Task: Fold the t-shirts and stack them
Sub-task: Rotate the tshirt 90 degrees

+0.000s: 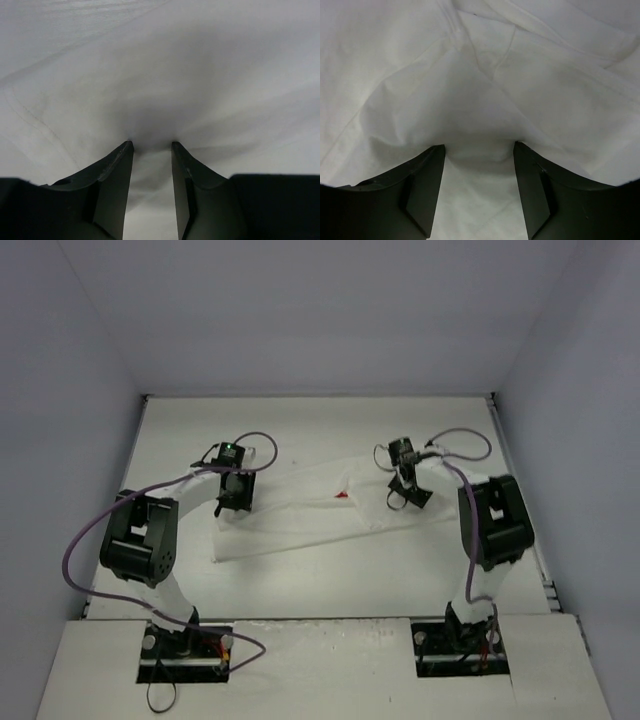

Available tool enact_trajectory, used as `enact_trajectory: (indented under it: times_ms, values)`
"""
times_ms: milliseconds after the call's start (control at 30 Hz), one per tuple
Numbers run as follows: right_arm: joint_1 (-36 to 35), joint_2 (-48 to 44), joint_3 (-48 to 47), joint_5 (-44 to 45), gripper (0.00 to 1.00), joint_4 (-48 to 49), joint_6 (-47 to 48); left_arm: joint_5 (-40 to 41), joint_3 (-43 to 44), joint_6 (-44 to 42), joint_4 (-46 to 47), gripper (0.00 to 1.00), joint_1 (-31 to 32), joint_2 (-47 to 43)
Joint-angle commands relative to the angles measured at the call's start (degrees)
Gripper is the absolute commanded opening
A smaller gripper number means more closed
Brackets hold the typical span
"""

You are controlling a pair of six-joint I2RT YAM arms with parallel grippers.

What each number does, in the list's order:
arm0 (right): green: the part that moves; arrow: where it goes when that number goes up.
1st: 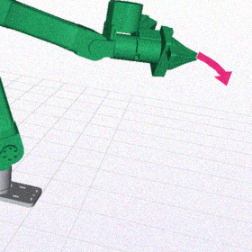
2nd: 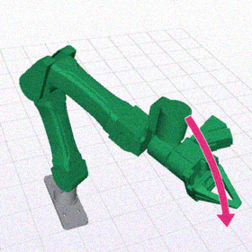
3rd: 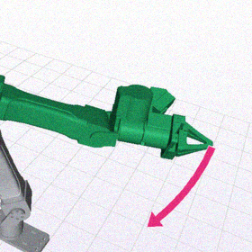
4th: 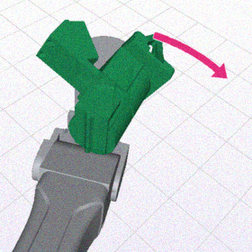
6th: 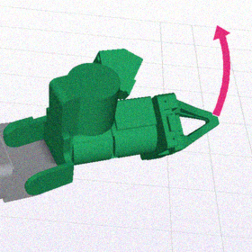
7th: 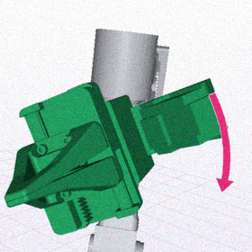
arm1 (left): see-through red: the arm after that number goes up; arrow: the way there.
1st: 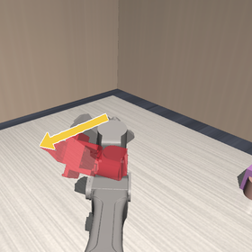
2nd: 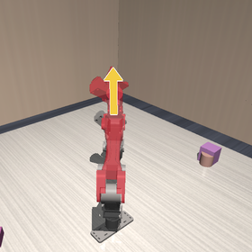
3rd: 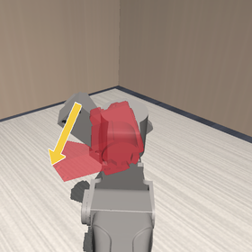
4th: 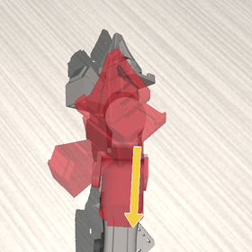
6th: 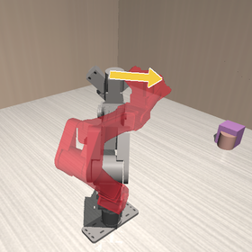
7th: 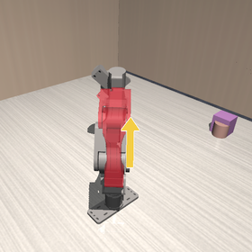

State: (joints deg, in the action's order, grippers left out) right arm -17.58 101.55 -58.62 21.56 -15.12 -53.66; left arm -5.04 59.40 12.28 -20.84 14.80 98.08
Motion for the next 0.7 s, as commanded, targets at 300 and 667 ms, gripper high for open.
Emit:
enact_trajectory:
  times_ms: [300, 667]
  values:
    - [3.34, 37.18, -56.42, -12.82, 0.59, 1.85, 38.75, -7.62, -11.54, 18.09, -2.18, 0.31, 9.64, -15.33]
    - [-2.67, 26.18, -64.31, -7.12, 0.63, 2.02, 55.73, 5.35, -2.55, 11.64, -9.56, 0.62, 17.15, -28.25]
